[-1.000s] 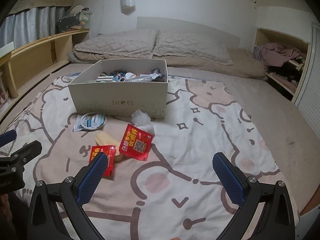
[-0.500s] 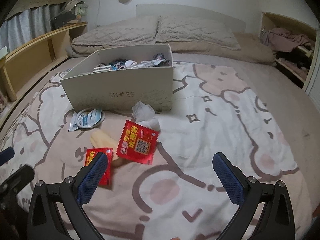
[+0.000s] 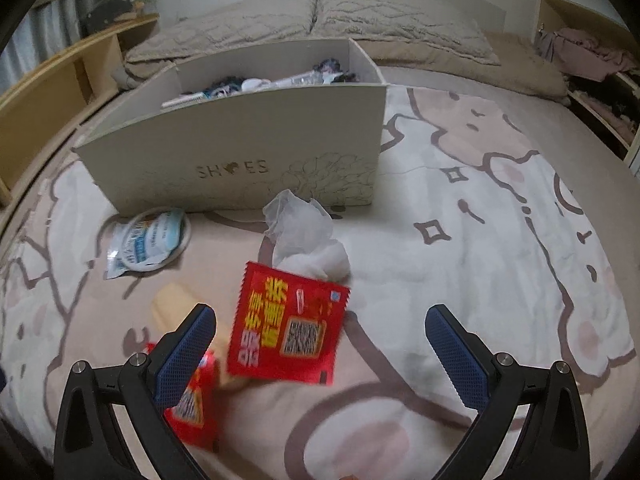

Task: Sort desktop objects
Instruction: 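Move the right tool toward the red gloves packet while the left tool approaches the red coupon packet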

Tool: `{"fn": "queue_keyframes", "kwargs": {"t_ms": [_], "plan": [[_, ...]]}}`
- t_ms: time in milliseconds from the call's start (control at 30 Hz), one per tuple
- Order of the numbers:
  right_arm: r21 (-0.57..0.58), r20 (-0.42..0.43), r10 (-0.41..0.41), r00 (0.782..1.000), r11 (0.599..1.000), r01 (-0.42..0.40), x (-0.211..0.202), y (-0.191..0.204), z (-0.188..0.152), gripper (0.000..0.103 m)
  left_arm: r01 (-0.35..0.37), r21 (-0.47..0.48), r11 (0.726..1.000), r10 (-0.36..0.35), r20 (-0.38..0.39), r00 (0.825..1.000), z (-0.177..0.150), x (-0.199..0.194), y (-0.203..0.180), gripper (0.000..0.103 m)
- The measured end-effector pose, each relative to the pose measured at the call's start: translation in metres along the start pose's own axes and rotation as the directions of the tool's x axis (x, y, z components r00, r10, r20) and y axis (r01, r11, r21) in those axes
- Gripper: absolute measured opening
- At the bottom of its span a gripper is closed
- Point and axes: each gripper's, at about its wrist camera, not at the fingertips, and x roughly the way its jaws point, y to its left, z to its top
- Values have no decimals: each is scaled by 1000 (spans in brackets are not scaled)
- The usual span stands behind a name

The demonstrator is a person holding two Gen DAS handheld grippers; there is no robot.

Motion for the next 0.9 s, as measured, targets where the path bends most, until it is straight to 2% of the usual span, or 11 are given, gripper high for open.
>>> {"fn": "queue_keyframes", "kwargs": {"t_ms": [233, 333, 467, 700, 900], "plan": [[26, -54, -47, 997, 999, 48, 20, -12, -5, 103, 44, 8, 999, -44, 13, 999, 0, 2, -12, 103], [60, -61, -39, 997, 997, 43, 20, -27, -10, 103, 60, 13, 998, -60, 1, 998, 1, 7, -19, 103], [131, -59, 21, 998, 991, -13, 13, -48, -14, 103, 85, 5, 996, -85, -21, 996, 2, 15, -27, 103], [163, -32, 22, 999, 986, -16, -1, -64, -16, 103, 77, -4, 997, -77, -63, 995, -3, 31, -36, 103], [170, -37, -45, 998, 984, 51, -4, -84, -21, 103, 55, -23, 998, -57, -81, 995, -7, 41, -36, 103]]}}
